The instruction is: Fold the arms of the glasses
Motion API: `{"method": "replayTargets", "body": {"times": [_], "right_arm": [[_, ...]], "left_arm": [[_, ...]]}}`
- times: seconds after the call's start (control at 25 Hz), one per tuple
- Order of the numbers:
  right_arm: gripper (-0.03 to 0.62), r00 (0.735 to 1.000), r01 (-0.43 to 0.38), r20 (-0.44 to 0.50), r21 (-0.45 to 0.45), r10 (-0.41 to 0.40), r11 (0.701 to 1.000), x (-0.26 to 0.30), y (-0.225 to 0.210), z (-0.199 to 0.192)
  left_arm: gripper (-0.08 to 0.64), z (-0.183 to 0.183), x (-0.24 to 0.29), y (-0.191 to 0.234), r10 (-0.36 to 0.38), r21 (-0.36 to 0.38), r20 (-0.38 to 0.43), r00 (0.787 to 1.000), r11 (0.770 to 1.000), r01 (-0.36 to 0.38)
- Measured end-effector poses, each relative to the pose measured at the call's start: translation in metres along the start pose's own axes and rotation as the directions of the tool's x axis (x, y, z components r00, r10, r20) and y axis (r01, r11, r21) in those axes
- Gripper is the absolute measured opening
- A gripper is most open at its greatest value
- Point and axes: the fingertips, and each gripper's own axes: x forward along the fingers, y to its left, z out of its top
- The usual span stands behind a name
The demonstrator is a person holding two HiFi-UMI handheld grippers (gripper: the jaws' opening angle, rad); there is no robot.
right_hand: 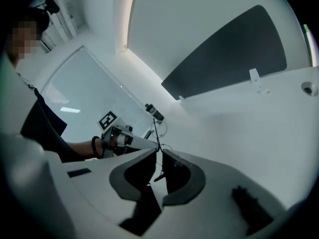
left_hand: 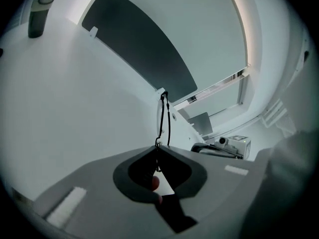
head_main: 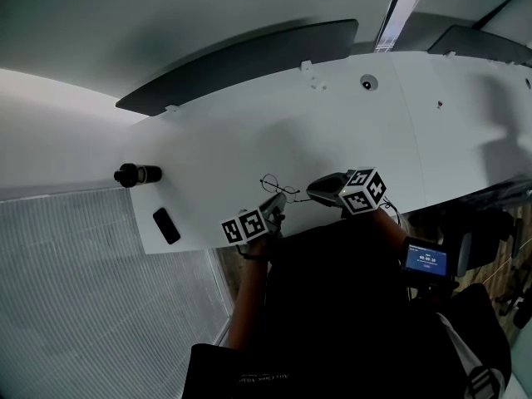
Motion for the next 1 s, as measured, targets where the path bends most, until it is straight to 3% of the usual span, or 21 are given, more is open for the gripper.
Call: {"method": "replayTargets", "body": {"times": [0.36, 0.48, 0.56, 0.64, 0.8, 0.88, 1.0], "right_arm": [[0.083, 0.987, 0.06, 0.155, -0.085, -0.046, 0.995, -0.038, -0.02, 0.031], [0.083, 0.974, 0.158, 0.193, -0.205, -0.118, 0.966, -0.05, -0.023, 0.05], [0.083, 0.981, 0.182, 0.13, -0.34, -0.146, 0.922, -0.041, -0.011, 0.053], [0.083, 0.988, 0.144, 0.024, -0.461, -0.15, 0.876, -0.022, 0.006, 0.045], [0.083, 0.97, 0.085, -0.115, -0.662, -0.213, 0.744, 0.011, 0.021, 0.023], [0.083, 0.967, 0.065, -0.141, -0.672, -0.214, 0.738, 0.021, 0.023, 0.019], [0.083, 0.962, 0.049, -0.177, -0.635, -0.207, 0.771, 0.031, 0.022, 0.013]], "left_arm": [[0.021, -0.005, 0.002, -0.002, 0.011, 0.062, -0.018, 1.0, 0.998, -0.01], [0.021, -0.008, 0.001, -0.001, 0.036, 0.105, -0.033, 0.999, 0.994, -0.032], [0.021, -0.01, 0.003, -0.003, 0.044, 0.124, -0.038, 0.998, 0.991, -0.039], [0.021, -0.013, 0.006, -0.005, 0.055, 0.139, -0.043, 0.998, 0.989, -0.049], [0.021, -0.017, 0.013, -0.008, 0.087, 0.172, -0.041, 0.995, 0.982, -0.079], [0.021, -0.017, 0.014, -0.012, 0.097, 0.201, -0.037, 0.995, 0.976, -0.088], [0.021, -0.017, 0.014, -0.017, 0.095, 0.213, -0.029, 0.995, 0.973, -0.086]]}}
